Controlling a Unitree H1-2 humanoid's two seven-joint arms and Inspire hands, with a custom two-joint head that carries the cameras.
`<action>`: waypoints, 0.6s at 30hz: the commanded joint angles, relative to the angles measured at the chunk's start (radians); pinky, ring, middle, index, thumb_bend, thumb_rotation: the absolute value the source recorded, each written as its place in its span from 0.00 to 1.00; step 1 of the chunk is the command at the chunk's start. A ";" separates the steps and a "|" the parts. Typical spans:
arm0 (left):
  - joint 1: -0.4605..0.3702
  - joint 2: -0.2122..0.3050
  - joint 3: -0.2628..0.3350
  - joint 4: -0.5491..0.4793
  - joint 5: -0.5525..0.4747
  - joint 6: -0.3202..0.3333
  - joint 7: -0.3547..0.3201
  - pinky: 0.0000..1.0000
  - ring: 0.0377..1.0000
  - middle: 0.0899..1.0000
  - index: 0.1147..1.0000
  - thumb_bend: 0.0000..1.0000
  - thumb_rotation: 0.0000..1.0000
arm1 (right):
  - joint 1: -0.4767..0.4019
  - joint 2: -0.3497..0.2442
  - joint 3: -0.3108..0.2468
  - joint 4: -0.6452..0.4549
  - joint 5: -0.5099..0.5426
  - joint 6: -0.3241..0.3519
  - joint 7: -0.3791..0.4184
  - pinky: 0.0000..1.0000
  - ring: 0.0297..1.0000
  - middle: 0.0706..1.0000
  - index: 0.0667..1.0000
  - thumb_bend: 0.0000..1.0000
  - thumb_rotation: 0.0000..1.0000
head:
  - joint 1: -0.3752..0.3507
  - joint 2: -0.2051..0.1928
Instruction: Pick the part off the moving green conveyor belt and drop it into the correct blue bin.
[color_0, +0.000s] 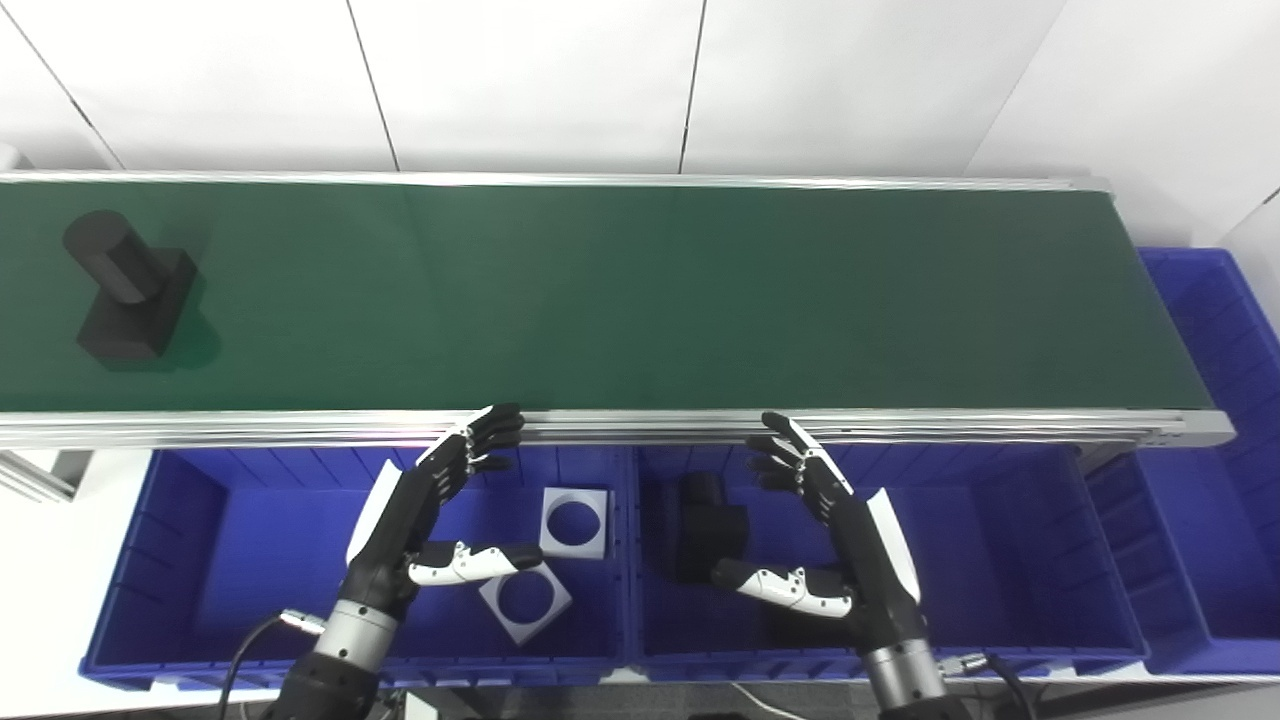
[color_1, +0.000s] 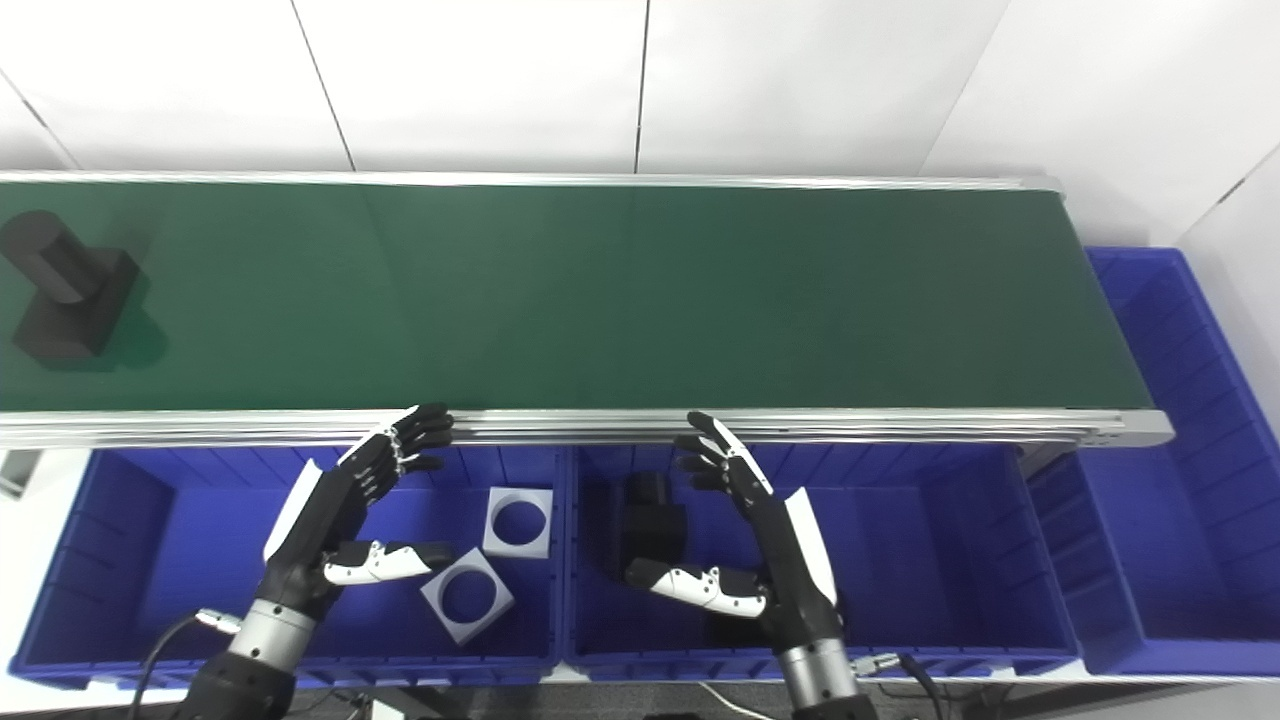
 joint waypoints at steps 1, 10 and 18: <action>-0.016 0.005 -0.022 -0.013 0.023 -0.041 0.039 0.74 0.80 0.82 0.82 0.94 0.42 | -0.003 -0.011 -0.010 -0.011 0.030 -0.064 0.002 0.73 0.78 0.82 0.91 0.81 0.38 | 0.050 -0.016; -0.035 -0.002 -0.147 0.026 0.085 -0.041 0.184 0.71 0.79 0.81 0.79 0.95 0.37 | -0.006 -0.082 -0.006 -0.009 0.060 -0.074 -0.031 0.75 0.78 0.82 0.90 0.81 0.42 | 0.227 -0.102; -0.072 0.022 -0.259 0.063 0.131 -0.041 0.335 0.69 0.78 0.81 0.79 0.94 0.37 | -0.033 -0.097 -0.003 -0.078 0.062 -0.074 -0.033 0.75 0.76 0.79 0.88 0.82 0.41 | 0.218 -0.130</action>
